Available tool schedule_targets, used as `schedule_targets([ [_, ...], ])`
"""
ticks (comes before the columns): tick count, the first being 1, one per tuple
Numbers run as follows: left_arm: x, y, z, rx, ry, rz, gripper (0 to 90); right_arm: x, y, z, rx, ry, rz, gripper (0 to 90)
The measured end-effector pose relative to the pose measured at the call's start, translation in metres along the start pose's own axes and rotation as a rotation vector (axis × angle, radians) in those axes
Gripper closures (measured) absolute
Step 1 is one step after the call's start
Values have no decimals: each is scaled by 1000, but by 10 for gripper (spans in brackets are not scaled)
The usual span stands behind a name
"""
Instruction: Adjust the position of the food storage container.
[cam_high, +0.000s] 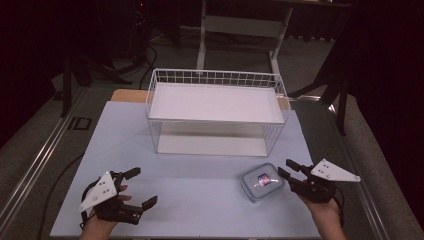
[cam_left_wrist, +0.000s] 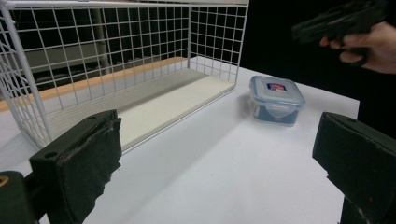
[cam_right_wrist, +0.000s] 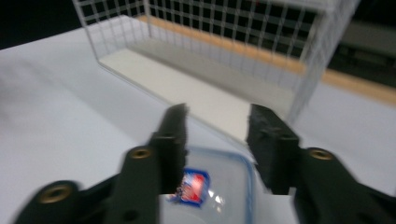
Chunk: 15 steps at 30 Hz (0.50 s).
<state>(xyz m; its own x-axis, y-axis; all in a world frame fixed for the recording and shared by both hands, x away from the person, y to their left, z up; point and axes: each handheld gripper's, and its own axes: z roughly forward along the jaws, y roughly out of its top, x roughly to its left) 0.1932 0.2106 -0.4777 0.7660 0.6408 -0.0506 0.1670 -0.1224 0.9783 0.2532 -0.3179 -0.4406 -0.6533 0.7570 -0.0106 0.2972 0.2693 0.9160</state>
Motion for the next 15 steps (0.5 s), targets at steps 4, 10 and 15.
schedule_targets([
  [4, 1, 0, 1, 0, 1, -2, 22, -16, -13, 10, 65, -44, 0, 744],
  [10, 0, -1, 1, 4, -6, -2, 22, -32, -35, 22, 158, -90, 4, 900],
  [15, 0, -1, 1, 4, -8, -1, 22, -41, -54, 29, 233, -103, 26, 900],
])
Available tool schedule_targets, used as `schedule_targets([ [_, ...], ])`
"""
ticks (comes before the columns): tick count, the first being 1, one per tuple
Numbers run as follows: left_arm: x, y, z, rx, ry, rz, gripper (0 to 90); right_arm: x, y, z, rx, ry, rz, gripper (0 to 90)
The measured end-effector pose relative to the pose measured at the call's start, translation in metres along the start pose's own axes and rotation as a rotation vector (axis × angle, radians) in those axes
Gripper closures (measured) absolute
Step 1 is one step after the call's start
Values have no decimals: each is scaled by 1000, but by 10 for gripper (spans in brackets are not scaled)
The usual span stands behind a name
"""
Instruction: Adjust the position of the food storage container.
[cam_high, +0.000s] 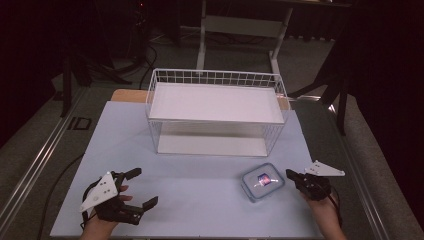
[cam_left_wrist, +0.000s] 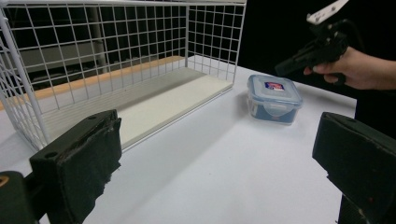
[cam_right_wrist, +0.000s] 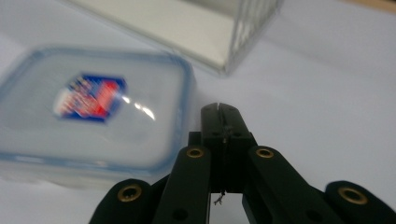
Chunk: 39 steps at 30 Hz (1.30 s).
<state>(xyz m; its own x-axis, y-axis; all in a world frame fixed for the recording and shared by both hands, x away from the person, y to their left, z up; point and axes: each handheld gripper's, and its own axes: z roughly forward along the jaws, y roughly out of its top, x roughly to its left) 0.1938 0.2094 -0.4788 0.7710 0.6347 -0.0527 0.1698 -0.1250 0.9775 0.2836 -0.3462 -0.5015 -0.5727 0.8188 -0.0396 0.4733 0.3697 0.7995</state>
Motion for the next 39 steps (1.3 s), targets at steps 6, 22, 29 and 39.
schedule_targets([
  [6, 0, 0, 0, 1, 0, 0, 23, -1, -14, 9, 70, 24, 18, 900],
  [22, -2, 1, 3, 6, -9, 11, 22, 31, -14, 26, 128, 174, -17, 900],
  [29, -3, 0, 3, 8, -11, 12, 22, 42, -11, 34, 148, 228, -65, 900],
  [39, -2, 0, 3, 11, -14, 12, 23, 40, -1, 28, 124, 192, -58, 900],
])
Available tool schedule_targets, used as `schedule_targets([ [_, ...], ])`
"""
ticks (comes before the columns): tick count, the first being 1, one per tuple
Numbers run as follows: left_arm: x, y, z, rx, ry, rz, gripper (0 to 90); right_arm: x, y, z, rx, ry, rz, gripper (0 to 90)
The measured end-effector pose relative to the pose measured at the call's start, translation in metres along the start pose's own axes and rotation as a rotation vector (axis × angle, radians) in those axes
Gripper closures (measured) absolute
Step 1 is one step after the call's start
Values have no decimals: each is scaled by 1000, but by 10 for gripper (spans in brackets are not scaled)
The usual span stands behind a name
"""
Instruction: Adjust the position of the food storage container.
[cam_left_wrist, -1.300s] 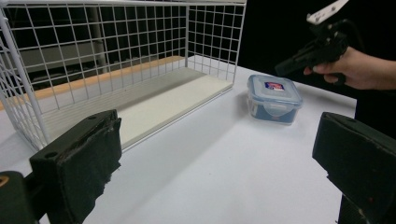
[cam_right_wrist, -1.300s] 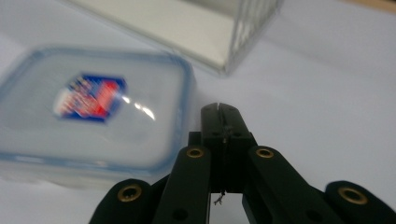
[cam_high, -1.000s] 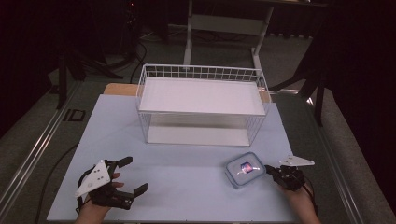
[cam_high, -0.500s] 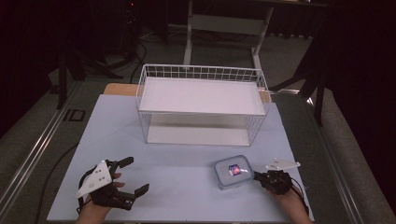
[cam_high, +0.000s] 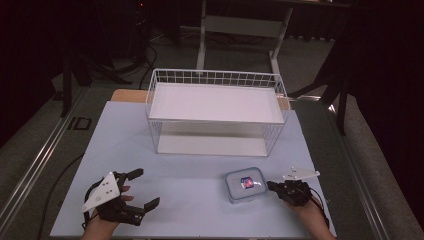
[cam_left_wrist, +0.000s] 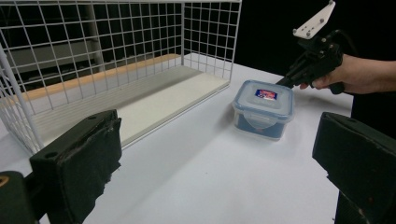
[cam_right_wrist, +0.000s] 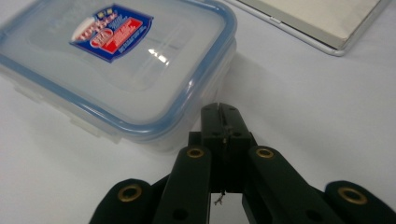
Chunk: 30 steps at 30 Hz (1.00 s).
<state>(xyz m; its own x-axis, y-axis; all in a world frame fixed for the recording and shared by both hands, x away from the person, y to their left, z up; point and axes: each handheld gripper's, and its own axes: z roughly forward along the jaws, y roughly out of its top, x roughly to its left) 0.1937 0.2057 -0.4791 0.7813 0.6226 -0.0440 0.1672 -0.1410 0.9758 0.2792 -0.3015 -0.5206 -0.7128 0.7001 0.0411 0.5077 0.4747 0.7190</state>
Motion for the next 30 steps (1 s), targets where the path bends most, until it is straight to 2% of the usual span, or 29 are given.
schedule_targets([
  [7, -1, 0, 0, 1, -4, 0, 23, 9, 5, 6, 21, 23, -4, 900],
  [15, -1, 0, 1, 3, -9, -1, 22, 25, 15, 18, 28, 74, -30, 900],
  [18, -2, 0, 1, 8, -8, 8, 23, 31, 20, 23, 35, 101, -23, 900],
  [30, -3, 0, 1, 11, -16, 8, 23, 61, 36, 46, 52, 167, -86, 900],
])
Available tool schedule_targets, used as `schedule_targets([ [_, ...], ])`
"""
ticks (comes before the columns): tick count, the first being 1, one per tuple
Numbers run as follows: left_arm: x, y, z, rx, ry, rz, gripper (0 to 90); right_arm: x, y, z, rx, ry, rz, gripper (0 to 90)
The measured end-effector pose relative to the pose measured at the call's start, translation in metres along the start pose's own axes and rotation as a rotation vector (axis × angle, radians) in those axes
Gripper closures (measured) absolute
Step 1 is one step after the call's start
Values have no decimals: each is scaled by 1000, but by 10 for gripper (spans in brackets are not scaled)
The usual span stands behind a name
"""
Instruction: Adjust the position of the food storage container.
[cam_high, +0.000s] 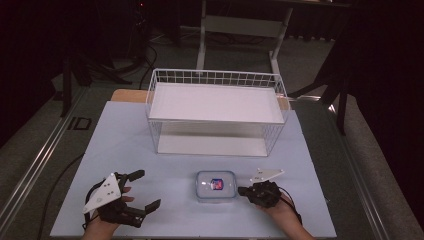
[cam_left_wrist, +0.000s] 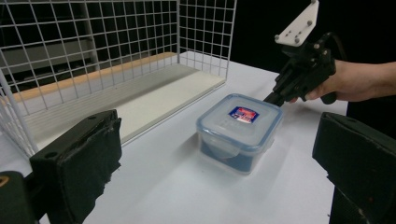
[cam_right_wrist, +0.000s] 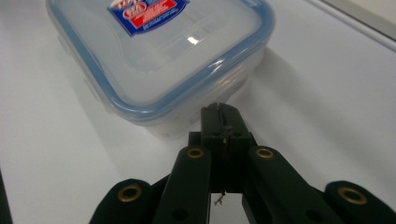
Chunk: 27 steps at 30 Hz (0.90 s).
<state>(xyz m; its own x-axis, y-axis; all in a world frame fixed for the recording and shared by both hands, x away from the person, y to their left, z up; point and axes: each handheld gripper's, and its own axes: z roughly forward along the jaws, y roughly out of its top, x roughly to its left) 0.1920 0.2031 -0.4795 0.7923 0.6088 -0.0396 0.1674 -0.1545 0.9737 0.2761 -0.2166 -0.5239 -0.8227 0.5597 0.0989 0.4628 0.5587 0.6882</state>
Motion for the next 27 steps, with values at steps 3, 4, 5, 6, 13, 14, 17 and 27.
schedule_targets([
  [3, -1, 0, 0, 3, -3, 3, 22, 1, 1, 4, 11, 0, -11, 900],
  [4, -1, 0, 0, 3, -4, 4, 23, -1, 1, 3, 7, -4, -4, 900],
  [5, -1, 0, 0, 4, -6, 3, 23, -2, 1, 2, 2, -10, 3, 900],
  [6, 0, -1, 0, 5, -5, 3, 22, -3, 1, 0, 1, -17, 7, 900],
  [13, 0, -1, 0, 5, -5, -3, 22, -3, 5, -1, -12, -18, 20, 900],
  [14, -1, -1, 0, 6, -6, 0, 22, -2, 7, 1, -10, -14, 21, 900],
  [17, 0, -1, 0, 11, -7, 0, 23, -1, 11, 4, -7, -13, 7, 900],
  [27, -1, -2, 2, 17, -12, 0, 23, 4, 20, 18, -1, 9, 0, 900],
])
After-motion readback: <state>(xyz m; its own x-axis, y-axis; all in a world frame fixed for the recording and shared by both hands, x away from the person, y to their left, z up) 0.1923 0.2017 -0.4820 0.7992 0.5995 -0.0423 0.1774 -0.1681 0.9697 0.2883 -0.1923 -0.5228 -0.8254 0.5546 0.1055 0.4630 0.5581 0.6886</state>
